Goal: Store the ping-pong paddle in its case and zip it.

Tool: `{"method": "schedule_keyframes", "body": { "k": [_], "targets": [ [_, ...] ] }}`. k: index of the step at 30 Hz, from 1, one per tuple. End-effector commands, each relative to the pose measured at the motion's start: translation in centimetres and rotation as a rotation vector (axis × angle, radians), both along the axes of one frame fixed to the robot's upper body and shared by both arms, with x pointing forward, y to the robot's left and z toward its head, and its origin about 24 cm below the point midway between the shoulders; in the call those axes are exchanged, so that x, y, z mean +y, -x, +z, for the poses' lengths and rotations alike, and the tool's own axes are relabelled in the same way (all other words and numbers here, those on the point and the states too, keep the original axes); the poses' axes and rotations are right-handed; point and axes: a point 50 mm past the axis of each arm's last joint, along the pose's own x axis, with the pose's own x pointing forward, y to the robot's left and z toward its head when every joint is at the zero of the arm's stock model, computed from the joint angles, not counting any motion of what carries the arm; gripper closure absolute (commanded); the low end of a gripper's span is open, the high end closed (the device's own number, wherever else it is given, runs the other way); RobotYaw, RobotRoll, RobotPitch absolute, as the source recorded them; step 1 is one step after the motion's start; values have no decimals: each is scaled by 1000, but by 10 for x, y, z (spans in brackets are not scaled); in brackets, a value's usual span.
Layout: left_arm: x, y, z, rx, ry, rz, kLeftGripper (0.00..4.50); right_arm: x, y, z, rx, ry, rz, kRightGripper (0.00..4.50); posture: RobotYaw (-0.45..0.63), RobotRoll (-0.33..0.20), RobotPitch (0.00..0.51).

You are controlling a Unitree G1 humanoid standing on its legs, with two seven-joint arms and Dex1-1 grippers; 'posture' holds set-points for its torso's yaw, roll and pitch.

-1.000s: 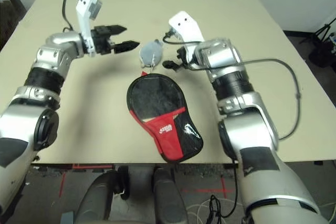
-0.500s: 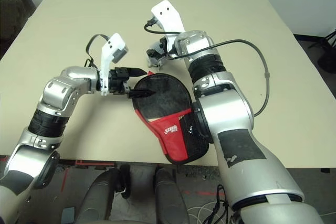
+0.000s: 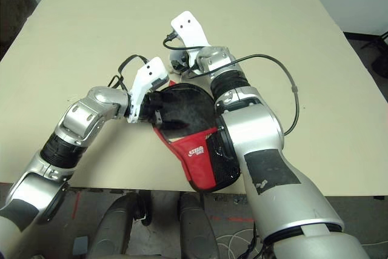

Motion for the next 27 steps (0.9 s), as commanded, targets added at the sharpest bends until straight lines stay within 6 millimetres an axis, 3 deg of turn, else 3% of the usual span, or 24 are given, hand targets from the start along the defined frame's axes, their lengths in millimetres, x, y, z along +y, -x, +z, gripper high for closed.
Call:
{"method": "schedule_keyframes", "body": {
  "k": [1,6,16,27],
  "targets": [
    [-1,0,-17,5,-61,1,0,-8,-2,2,-54,-17,-61,2652,-3,0,254],
    [-8,-4,-30,8,-86,25,0,-16,-1,-3,-51,-26,-86,3905,-18,0,252],
    [-25,-13,-41,25,-97,39,0,-32,0,-10,-65,-9,-143,3925,-68,0,259],
    [-22,-17,-45,24,-139,49,0,-72,6,-12,-122,22,-316,3926,-111,0,259]
  ]
}}
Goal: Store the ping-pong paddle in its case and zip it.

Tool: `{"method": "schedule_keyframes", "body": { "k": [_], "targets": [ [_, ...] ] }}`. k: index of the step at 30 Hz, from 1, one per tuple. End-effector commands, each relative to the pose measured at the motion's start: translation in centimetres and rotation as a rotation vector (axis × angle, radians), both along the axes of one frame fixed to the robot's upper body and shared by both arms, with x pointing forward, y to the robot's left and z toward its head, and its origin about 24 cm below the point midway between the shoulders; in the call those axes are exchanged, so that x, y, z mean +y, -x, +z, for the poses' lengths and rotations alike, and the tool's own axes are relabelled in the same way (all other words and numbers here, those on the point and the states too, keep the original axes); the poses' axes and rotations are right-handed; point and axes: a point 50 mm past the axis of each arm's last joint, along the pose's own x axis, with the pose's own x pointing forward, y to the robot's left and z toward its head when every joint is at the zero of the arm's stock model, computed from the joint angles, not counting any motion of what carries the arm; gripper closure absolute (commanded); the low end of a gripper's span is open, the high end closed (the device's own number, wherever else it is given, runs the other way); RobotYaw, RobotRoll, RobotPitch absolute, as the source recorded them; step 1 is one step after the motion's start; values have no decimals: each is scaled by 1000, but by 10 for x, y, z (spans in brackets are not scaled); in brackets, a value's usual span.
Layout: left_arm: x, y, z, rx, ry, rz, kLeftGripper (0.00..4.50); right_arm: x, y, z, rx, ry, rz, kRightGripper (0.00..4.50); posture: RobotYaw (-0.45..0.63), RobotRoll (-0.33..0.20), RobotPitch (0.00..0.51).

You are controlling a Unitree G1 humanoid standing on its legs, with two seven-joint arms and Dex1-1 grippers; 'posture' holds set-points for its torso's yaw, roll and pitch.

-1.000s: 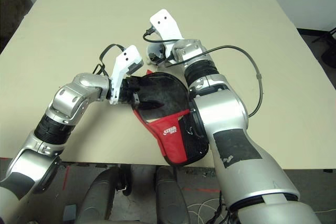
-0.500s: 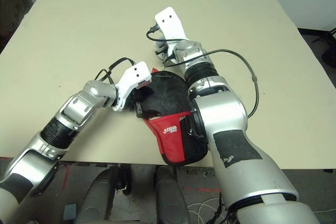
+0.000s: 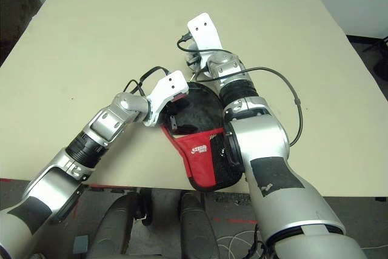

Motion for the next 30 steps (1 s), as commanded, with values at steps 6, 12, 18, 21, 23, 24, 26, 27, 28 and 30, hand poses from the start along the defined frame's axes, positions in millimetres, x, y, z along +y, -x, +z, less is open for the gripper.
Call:
{"method": "schedule_keyframes", "body": {
  "k": [6,12,18,21,23,24,26,27,28,30],
  "targets": [
    [7,1,-26,57,-105,15,0,-45,13,-3,-37,15,-168,3926,-130,0,255],
    [6,-4,-24,44,-112,13,0,-55,25,-1,-51,11,-201,3926,-153,0,254],
    [4,-7,-23,37,-110,10,0,-58,41,-3,-43,-21,-250,3927,-166,0,254],
    [3,-9,-22,35,-110,10,0,-58,54,-7,-23,-29,-275,3927,-174,0,255],
    [3,-10,-21,34,-110,8,0,-60,62,-11,-8,-32,-290,3928,-179,0,255],
    [3,-10,-21,33,-110,6,0,-61,66,-12,-5,-31,-299,3928,-183,0,254],
    [3,-11,-21,32,-109,5,0,-65,72,-14,-3,-24,-312,3928,-186,0,254],
    [3,-11,-21,32,-109,5,0,-67,75,-13,-1,-24,-322,3928,-189,0,254],
    [3,-12,-21,31,-110,5,0,-69,77,-13,-2,-23,-330,3928,-191,0,254],
    [3,-12,-21,30,-109,4,0,-73,82,-10,-8,-25,-345,3928,-197,0,254]
  ]
}}
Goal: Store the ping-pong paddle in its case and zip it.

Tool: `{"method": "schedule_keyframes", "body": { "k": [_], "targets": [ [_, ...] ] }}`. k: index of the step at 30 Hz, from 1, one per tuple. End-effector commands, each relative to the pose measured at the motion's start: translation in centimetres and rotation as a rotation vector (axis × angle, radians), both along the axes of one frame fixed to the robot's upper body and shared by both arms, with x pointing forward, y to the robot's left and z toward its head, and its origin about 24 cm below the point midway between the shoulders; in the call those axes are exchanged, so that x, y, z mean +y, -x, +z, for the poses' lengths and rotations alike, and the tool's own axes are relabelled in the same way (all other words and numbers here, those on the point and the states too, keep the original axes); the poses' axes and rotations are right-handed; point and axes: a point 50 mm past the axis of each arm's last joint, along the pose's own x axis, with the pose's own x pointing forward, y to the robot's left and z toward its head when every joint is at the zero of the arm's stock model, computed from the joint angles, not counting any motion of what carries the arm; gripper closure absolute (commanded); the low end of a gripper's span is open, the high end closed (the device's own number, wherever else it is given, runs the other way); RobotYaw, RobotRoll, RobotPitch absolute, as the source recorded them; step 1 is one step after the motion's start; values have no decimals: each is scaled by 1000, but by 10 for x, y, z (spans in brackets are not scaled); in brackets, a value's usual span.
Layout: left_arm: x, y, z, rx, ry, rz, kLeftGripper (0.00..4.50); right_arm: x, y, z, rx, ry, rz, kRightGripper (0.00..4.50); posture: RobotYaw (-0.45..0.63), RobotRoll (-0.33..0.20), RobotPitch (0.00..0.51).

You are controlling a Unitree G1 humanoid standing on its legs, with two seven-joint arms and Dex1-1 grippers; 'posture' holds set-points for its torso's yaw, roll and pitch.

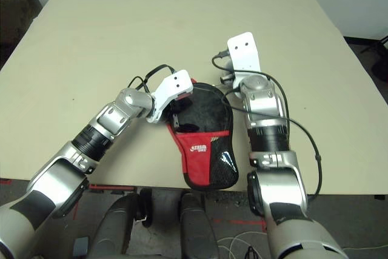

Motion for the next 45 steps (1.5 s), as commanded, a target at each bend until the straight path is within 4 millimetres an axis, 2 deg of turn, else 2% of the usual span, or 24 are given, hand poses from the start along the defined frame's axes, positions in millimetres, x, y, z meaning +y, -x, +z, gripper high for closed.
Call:
{"method": "schedule_keyframes", "body": {
  "k": [1,6,12,17,26,40,45],
  "targets": [
    [8,-2,-21,44,-84,45,0,-15,13,7,-17,2,-66,3928,-199,0,254],
    [8,-4,-20,40,-84,44,0,-22,28,11,-12,1,-90,3928,-209,0,254],
    [8,-7,-19,33,-86,44,0,-33,58,4,63,21,-100,3928,-226,0,256],
    [6,-10,-18,31,-85,40,0,-32,68,-6,93,18,-98,3928,-244,0,257],
    [-4,-15,-16,28,-91,9,0,-16,87,-17,149,46,45,3928,-274,0,257],
    [-14,-22,-12,2,-96,-17,0,1,144,-22,342,44,223,3933,-336,0,251],
    [-18,-23,-11,-3,-91,-21,0,8,167,-23,444,60,363,3933,-358,0,248]
  ]
}}
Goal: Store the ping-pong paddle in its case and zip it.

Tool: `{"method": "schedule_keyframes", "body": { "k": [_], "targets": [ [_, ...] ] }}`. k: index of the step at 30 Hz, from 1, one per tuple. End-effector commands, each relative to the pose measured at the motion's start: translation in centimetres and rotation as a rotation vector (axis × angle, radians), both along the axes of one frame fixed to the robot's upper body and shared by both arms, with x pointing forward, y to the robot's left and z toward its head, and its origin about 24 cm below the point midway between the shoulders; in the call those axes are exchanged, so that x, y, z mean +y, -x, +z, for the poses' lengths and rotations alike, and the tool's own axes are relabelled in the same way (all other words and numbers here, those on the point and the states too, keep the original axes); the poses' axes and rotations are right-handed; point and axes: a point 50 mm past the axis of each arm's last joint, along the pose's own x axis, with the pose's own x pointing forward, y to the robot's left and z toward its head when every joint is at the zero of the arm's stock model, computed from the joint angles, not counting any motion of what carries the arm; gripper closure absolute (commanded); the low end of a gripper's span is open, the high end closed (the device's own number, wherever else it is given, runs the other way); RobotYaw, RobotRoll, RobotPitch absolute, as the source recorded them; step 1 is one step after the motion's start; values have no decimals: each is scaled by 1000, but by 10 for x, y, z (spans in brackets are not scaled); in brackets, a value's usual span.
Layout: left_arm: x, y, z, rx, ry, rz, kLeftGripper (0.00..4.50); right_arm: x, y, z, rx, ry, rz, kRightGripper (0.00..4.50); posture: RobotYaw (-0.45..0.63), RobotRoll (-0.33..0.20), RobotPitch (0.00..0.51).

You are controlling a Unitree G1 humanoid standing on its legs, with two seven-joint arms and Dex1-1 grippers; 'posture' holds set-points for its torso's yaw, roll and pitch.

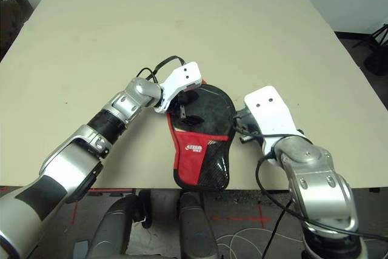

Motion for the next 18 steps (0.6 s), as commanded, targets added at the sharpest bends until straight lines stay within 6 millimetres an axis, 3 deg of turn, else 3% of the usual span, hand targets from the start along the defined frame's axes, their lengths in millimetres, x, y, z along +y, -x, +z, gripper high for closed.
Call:
{"method": "schedule_keyframes", "body": {
  "k": [1,10,18],
  "targets": [
    [3,0,-18,32,-65,31,0,8,17,-6,118,-21,122,3934,-358,0,248],
    [0,-3,-17,23,-55,33,0,8,41,-7,322,6,280,3937,-368,0,241],
    [2,-4,-17,20,-52,42,0,6,48,-4,391,15,309,4018,-360,0,235]
  ]
}}
